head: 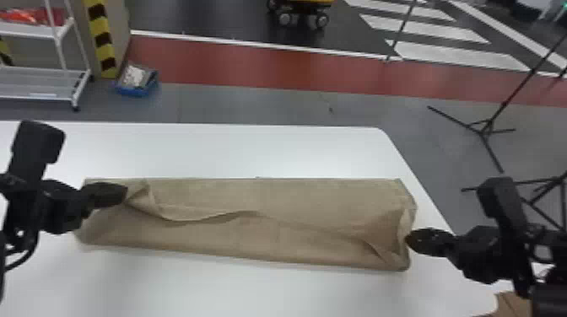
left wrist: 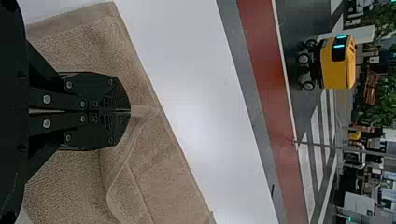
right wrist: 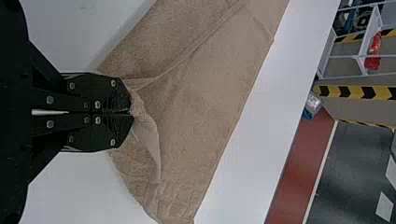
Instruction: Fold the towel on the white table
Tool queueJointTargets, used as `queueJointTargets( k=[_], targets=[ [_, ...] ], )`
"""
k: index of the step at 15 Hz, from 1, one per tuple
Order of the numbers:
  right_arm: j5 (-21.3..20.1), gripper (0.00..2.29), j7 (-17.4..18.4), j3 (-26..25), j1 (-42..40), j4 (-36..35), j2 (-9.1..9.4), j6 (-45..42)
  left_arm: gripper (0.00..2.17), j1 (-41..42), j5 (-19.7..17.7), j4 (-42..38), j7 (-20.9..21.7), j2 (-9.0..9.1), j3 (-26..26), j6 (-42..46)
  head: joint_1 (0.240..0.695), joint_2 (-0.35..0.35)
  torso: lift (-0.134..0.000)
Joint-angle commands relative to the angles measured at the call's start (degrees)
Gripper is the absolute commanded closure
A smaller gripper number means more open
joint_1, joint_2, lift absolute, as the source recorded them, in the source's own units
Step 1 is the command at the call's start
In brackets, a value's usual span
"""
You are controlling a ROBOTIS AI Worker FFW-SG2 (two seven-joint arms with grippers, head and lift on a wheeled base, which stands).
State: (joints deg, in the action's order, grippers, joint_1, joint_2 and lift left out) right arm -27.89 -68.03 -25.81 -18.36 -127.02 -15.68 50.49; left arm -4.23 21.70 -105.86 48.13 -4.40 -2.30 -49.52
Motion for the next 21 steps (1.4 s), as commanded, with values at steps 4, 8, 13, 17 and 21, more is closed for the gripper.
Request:
queueJointTargets(
  k=[4,8,13,17,21],
  targets=[
    [0.03,2.25,0.0,-0.21,0.61,1.07,-0.05,-0.43,1.8,3.18,-1.75,-4.88,0.56,-0.17,-2.09,-0.01,0.695,-0.245,-0.126],
    [-0.85,2.25,0.0,1.2,0.96,1.51,0.3,-0.43,0.1,2.38,-4.03,-4.18,-2.43,0.09,-0.77,0.34,0.695,-0.241,-0.126],
    [-2.61,2.25,0.0,5.51,4.56,4.33,-0.49,-1.13,0.13,-0.78,-2.54,-1.19,-1.11,0.0,0.28,-2.65,0.695,-0.243,-0.126],
    [-3.23,2.25,0.0,8.85,7.29,6.96,-1.28,-2.36,0.19,-1.57,0.54,2.42,-0.94,0.0,0.37,-6.17,0.695,-0.209,-0.126],
    [-3.49,2.25,-0.09,9.02,7.29,7.93,-1.37,-2.72,1.13,-1.48,0.45,2.86,1.09,0.09,-0.16,-6.34,0.695,-0.185,-0.126]
  ],
)
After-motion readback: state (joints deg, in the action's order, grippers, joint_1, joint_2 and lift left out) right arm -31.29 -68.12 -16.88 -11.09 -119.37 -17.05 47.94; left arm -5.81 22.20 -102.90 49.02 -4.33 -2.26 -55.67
